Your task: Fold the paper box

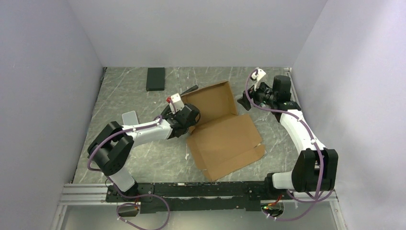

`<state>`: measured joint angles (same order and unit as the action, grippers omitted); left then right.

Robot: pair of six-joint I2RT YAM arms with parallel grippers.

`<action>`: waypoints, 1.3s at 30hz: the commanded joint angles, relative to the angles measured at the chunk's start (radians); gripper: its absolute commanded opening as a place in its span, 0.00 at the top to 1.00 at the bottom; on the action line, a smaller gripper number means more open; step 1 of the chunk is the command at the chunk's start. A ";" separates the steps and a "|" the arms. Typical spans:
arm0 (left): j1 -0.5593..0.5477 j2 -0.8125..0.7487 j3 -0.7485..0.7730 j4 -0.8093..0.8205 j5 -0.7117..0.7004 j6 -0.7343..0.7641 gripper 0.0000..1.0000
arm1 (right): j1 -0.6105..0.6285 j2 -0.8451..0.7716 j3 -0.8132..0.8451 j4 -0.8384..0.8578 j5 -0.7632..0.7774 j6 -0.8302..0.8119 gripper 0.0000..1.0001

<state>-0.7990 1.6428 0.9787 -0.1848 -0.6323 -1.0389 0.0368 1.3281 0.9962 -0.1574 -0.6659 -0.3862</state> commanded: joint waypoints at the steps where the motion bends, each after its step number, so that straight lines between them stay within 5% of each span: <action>1: 0.003 -0.050 0.001 -0.016 0.004 -0.036 0.37 | -0.013 -0.020 0.021 0.002 -0.067 -0.009 0.20; 10: 0.045 -0.187 -0.043 -0.024 -0.015 0.062 0.16 | -0.025 -0.022 0.026 -0.014 -0.111 0.003 0.20; 19: 0.348 -0.159 -0.062 0.147 0.511 0.349 0.07 | -0.026 0.004 0.030 -0.023 -0.143 0.012 0.20; 24: 0.363 -0.038 0.043 0.100 0.564 0.372 0.08 | -0.027 0.018 0.033 -0.033 -0.152 0.007 0.20; 31: 0.335 0.091 0.100 0.112 0.558 0.334 0.15 | -0.026 0.024 0.036 -0.042 -0.160 0.000 0.20; 39: 0.327 0.254 0.229 -0.040 0.441 0.308 0.49 | -0.029 0.033 0.039 -0.052 -0.166 -0.006 0.21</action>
<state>-0.4694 1.8557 1.1519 -0.1619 -0.1272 -0.7208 0.0151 1.3563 0.9962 -0.2169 -0.7952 -0.3820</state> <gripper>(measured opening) 0.571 0.796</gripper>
